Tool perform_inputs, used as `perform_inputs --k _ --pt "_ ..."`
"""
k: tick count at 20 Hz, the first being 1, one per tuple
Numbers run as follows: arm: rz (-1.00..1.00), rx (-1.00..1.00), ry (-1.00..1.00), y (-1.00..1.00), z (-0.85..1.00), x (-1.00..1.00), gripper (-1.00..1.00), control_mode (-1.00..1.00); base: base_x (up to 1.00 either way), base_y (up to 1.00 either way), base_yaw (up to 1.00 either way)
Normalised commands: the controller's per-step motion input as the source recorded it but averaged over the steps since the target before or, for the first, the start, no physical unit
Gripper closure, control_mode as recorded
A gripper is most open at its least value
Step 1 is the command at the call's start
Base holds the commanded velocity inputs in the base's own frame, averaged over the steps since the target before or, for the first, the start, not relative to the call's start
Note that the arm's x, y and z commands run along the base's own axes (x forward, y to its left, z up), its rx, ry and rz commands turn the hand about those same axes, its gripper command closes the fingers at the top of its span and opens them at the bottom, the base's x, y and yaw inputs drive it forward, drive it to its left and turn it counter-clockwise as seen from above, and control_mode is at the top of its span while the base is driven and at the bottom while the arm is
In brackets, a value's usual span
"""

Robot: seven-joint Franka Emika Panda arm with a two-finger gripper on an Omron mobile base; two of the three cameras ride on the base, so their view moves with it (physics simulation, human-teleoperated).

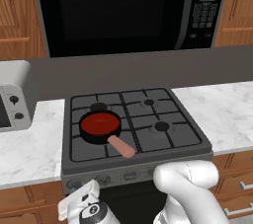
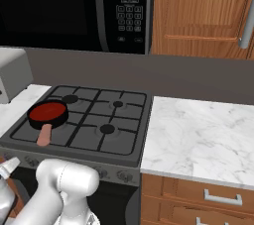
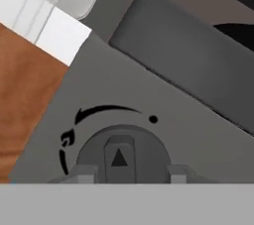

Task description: Wait until the marinara sauce is simmered to a deep red color and then turn off the stove.

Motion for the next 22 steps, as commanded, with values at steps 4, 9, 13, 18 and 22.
perform_inputs --k 4,9,13,18,22 --pt "-0.05 0.34 0.00 -0.04 -0.07 0.00 1.00 -1.00 0.00 0.00 0.00" --pt "-0.05 0.33 0.00 -0.01 -0.05 0.00 1.00 -1.00 0.00 0.00 0.00" --pt "-0.05 0.32 0.00 0.00 -0.03 0.00 1.00 -1.00 0.00 0.00 0.00" --pt "-0.05 0.32 0.00 -0.03 -0.02 0.00 1.00 -1.00 0.00 0.00 0.00" --pt "-0.05 0.31 0.00 0.00 -0.01 0.00 1.00 -1.00 0.00 0.00 0.00"
